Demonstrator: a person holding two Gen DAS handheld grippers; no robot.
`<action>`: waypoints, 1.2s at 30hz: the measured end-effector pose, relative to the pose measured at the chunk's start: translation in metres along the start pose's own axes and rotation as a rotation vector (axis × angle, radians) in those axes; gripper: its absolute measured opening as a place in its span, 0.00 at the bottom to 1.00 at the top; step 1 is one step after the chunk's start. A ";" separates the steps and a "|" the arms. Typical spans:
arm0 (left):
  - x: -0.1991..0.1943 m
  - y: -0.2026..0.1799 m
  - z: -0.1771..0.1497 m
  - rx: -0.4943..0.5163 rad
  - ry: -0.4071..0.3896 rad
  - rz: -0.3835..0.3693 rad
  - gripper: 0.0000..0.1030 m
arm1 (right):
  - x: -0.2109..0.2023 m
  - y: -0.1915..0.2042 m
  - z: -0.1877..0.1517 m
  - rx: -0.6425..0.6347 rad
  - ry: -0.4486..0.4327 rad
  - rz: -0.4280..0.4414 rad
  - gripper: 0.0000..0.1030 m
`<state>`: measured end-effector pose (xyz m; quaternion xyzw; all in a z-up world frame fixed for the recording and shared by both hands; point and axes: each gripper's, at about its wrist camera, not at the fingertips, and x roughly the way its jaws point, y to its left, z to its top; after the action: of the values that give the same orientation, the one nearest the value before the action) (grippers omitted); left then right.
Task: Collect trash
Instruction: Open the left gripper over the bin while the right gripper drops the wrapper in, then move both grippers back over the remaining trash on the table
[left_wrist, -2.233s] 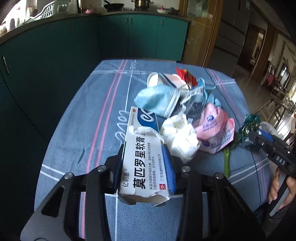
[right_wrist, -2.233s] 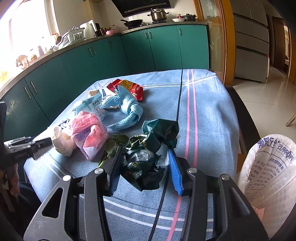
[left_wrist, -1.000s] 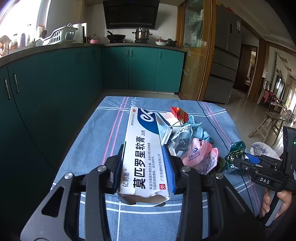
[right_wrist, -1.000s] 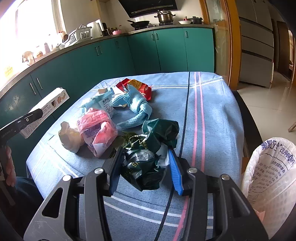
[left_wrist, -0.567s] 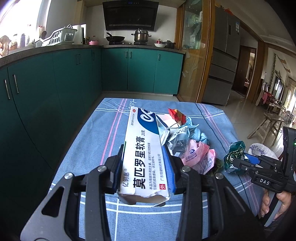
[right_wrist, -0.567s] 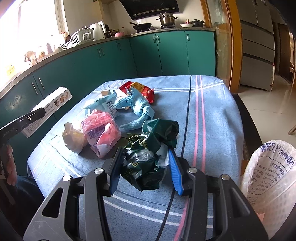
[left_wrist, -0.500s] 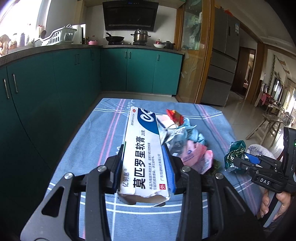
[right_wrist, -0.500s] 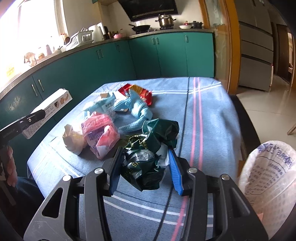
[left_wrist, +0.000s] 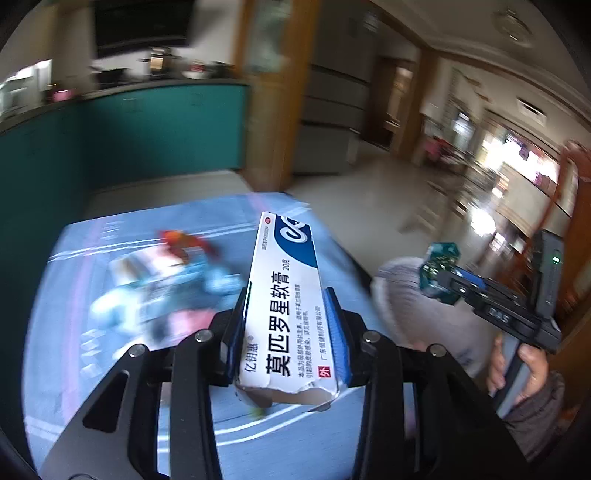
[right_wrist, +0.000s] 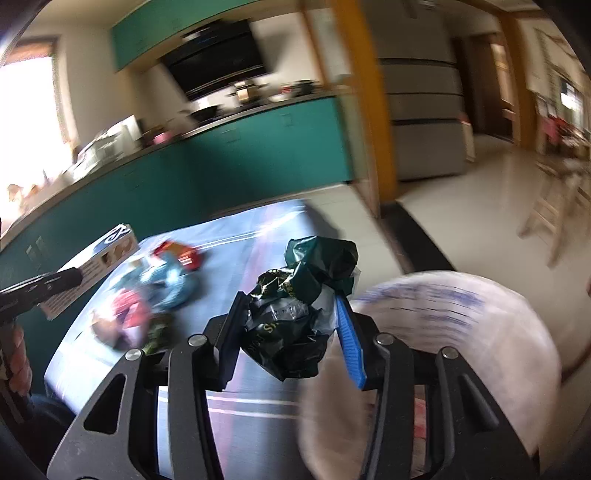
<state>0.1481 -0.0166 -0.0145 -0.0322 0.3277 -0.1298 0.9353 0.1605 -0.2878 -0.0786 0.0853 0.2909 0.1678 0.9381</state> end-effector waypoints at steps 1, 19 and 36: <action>0.009 -0.010 0.005 0.017 0.019 -0.031 0.39 | -0.004 -0.010 -0.001 0.020 -0.004 -0.017 0.46; 0.140 -0.170 -0.014 0.276 0.319 -0.283 0.39 | -0.051 -0.109 -0.013 0.306 -0.094 -0.265 0.75; 0.102 -0.091 0.016 0.227 0.173 -0.021 0.88 | -0.036 -0.088 -0.005 0.306 -0.114 -0.216 0.84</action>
<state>0.2145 -0.1313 -0.0500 0.0820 0.3899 -0.1779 0.8998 0.1533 -0.3827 -0.0868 0.2046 0.2670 0.0149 0.9416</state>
